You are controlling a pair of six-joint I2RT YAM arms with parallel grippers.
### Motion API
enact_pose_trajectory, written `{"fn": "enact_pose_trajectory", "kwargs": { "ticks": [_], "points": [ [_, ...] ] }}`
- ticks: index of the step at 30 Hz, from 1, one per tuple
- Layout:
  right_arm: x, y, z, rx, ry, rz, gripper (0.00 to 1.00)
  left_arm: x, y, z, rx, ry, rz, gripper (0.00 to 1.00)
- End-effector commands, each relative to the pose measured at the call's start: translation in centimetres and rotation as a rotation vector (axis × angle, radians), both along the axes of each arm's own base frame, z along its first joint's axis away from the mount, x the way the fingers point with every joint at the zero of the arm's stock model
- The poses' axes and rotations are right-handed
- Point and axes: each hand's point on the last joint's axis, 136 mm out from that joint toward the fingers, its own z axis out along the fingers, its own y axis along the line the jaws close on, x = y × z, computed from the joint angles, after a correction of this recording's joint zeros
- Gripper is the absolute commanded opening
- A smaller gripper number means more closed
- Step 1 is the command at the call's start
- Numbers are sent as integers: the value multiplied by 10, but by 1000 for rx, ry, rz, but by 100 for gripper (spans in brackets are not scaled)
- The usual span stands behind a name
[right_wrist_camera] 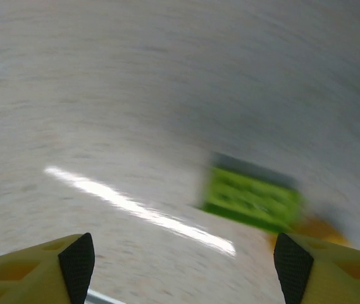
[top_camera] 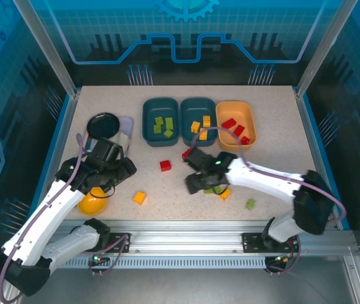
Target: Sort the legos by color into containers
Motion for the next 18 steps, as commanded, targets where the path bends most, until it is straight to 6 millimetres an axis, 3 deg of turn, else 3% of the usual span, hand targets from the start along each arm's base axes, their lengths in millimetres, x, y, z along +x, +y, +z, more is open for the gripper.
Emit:
{"fn": "enact_pose_trajectory", "kwargs": {
  "ticks": [1,5,8,18],
  "points": [
    [-28,-75,-12,-21,103,-421,78,3,-12,-3,-16,-12,-33,75],
    [-29,-88,-18,156,122,-650,79,7,-24,-5,-22,-10,-82,75],
    [-30,-87,-30,237,193,-775,77,11,-30,-6,-28,-12,-104,75],
    [-19,-74,-55,329,266,-892,73,20,-44,-10,-44,-9,-135,74]
  ]
}}
